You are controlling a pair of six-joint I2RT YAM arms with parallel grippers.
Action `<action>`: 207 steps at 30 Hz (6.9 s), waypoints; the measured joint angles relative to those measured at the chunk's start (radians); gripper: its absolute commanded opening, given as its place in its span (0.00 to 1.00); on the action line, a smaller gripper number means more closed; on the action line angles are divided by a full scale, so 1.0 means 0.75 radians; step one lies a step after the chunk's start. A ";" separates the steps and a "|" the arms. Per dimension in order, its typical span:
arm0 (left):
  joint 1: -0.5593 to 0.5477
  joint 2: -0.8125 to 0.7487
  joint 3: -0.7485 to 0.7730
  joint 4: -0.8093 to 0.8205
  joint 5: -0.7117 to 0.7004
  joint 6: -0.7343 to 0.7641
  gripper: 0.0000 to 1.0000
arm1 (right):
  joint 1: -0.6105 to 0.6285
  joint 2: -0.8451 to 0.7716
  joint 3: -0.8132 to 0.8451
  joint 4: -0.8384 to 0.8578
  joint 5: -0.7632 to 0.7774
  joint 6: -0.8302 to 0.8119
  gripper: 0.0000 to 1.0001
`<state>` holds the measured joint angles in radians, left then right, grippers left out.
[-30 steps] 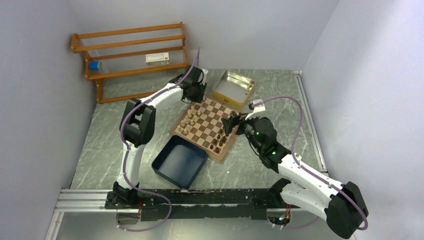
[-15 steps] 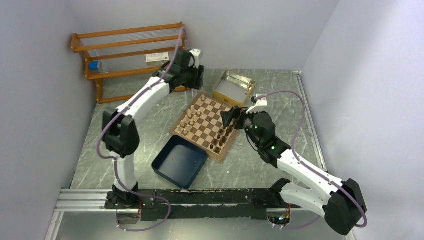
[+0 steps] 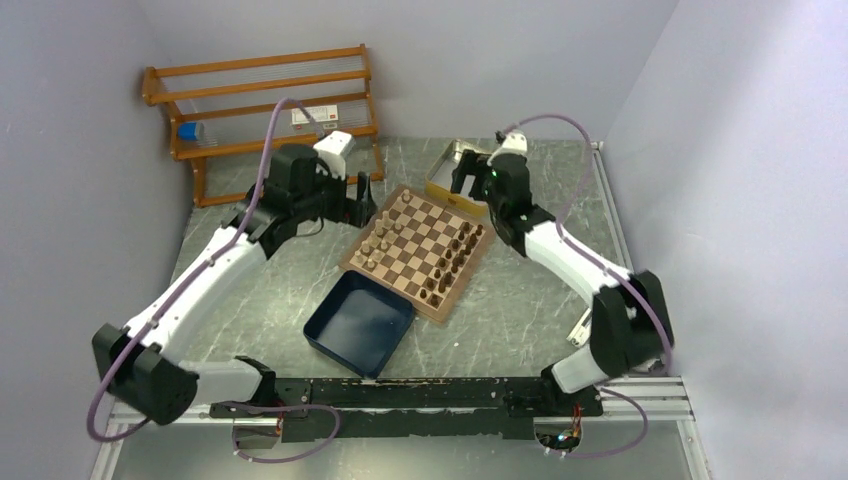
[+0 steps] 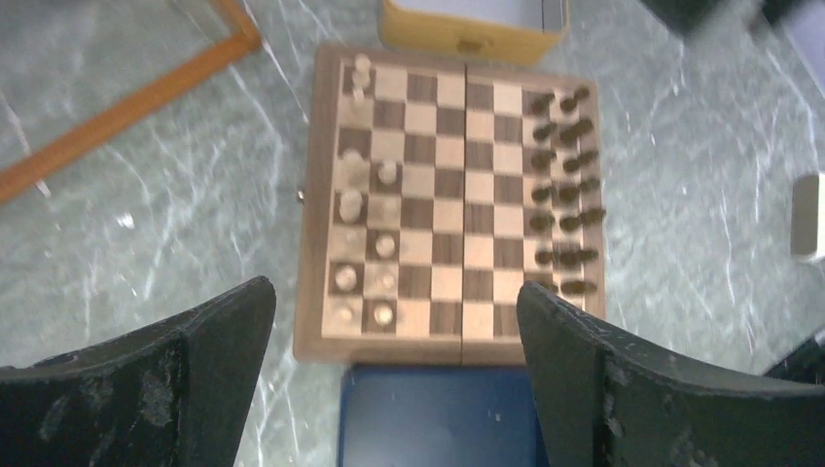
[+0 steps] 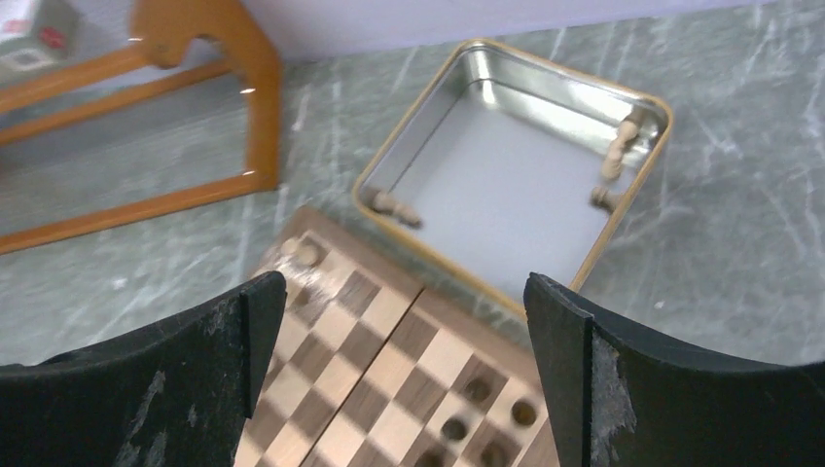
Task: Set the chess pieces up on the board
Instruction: Pick up the chess piece from the storage box, then place the chess piece on the chessboard.
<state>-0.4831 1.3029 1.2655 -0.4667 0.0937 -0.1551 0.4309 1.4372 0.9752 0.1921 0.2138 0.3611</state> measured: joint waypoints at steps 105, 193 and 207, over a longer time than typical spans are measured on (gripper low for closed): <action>0.000 -0.544 -0.513 0.049 -0.181 0.053 0.93 | -0.045 0.745 0.835 -0.399 0.026 -0.581 0.06; 0.000 -0.618 -0.513 0.046 -0.365 0.051 0.93 | 0.214 0.928 0.618 -0.093 -0.106 -0.724 0.10; 0.000 -0.623 -0.513 0.045 -0.365 0.051 0.93 | 0.223 0.941 0.637 -0.096 -0.103 -0.722 0.15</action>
<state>-0.4831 0.8360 0.8810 -0.4328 -0.1799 -0.1165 0.5983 2.1429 1.4528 0.1200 0.1368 -0.1802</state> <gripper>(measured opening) 0.928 0.177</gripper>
